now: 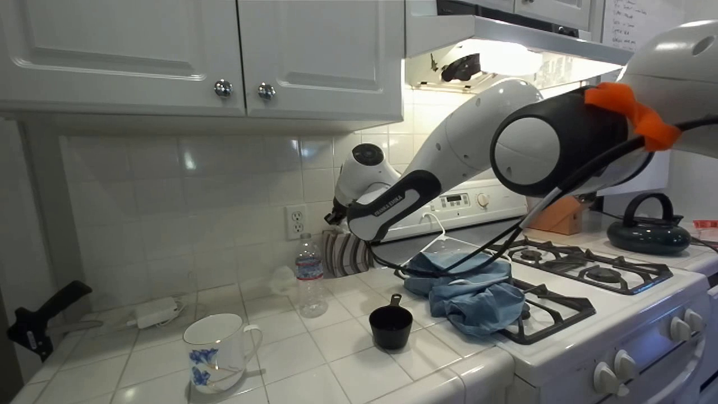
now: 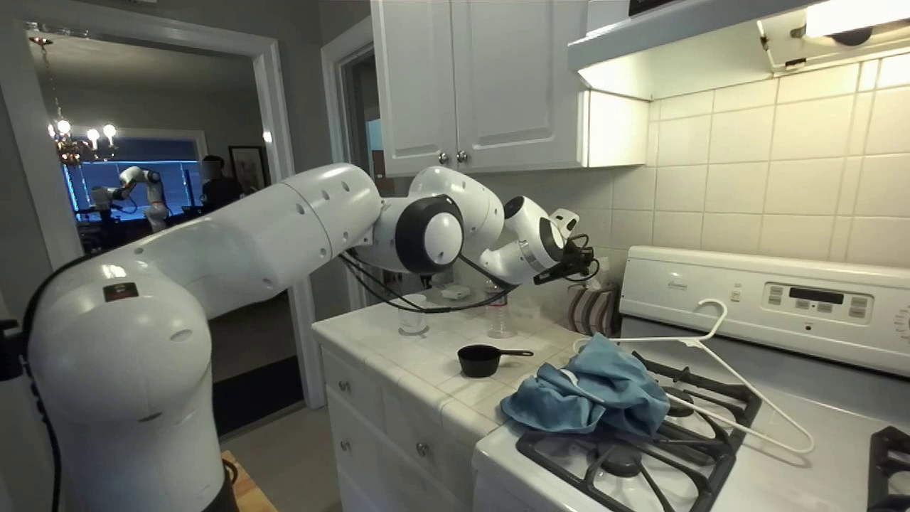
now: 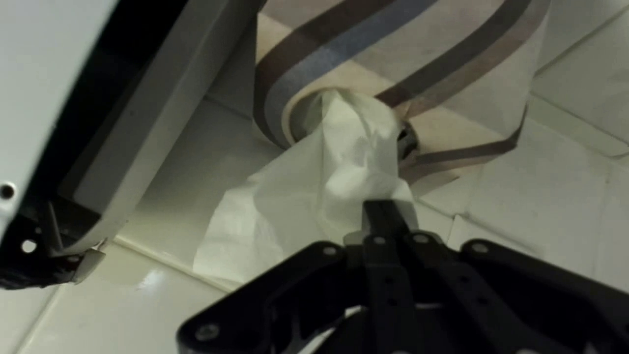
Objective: Remove one paper towel from the tissue box
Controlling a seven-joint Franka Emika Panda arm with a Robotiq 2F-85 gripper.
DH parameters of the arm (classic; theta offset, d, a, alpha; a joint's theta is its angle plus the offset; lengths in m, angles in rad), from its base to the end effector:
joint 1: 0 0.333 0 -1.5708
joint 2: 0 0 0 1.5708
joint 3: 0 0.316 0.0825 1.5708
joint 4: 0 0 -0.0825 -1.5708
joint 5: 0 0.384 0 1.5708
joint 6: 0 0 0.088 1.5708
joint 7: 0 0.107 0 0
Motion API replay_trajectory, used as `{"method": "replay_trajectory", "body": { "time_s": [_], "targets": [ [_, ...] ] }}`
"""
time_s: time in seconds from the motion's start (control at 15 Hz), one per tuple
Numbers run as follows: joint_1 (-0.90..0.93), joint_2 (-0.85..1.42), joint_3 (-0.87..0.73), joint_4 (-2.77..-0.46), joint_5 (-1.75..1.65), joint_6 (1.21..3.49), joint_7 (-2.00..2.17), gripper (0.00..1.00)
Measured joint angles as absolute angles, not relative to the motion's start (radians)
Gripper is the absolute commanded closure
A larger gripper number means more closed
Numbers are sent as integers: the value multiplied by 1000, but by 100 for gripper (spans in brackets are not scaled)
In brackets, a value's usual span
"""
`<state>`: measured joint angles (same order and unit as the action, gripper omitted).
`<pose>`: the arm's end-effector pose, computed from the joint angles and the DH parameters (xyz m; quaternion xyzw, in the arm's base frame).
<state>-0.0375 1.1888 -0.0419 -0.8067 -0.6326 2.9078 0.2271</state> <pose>0.8421 -0.0107 0.2835 0.8755 0.1270 0.4311 0.1778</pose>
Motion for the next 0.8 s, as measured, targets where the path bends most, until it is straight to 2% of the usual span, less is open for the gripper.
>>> {"method": "replay_trajectory", "body": {
  "time_s": [0.4,0.8],
  "targets": [
    [212,1180,-497,-879,-635,2907,694,100],
    [437,1118,-695,-1115,-740,2913,845,100]
  ]
}}
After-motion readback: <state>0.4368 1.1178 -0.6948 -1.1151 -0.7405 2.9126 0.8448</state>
